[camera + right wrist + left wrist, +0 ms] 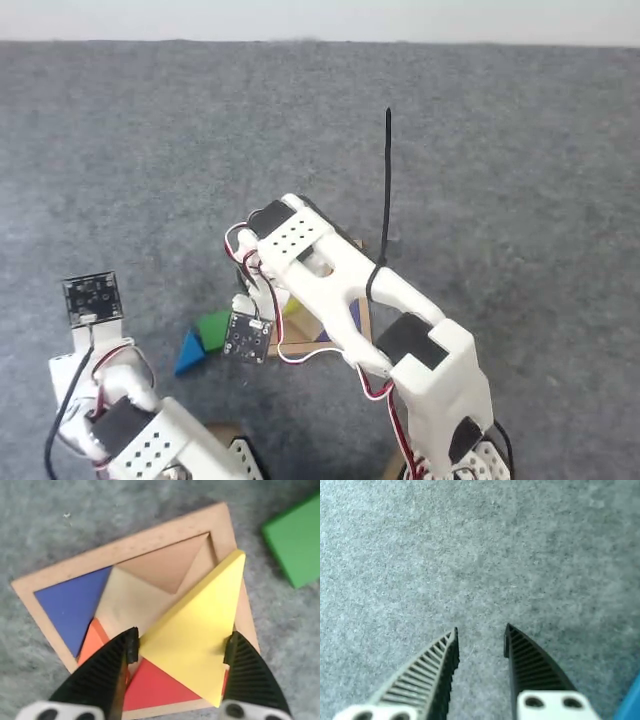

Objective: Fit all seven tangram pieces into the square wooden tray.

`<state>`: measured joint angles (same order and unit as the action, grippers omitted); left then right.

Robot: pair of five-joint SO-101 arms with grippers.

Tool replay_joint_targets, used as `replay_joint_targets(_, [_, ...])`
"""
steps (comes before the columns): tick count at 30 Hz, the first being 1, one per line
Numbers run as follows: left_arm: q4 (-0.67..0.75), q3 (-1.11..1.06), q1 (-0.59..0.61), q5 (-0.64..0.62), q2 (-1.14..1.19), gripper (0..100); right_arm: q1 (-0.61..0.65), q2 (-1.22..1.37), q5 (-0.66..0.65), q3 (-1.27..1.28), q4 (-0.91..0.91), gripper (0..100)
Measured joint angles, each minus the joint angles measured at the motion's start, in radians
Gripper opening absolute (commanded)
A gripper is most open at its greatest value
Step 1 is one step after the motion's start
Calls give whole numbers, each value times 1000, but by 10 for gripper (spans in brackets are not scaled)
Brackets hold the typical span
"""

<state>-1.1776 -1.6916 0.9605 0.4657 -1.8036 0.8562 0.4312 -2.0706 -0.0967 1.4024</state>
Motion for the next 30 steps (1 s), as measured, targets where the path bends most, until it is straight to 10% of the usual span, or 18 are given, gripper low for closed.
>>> replay_joint_targets(9, [0,0,0,0,0,145,0,0,18,0,0,545])
replay_joint_targets(24, [0,0,0,0,0,145,-80,-180,66,0,86,543])
replay_joint_targets(30, [0,0,0,0,0,145,-169,-399,189,8,255,344])
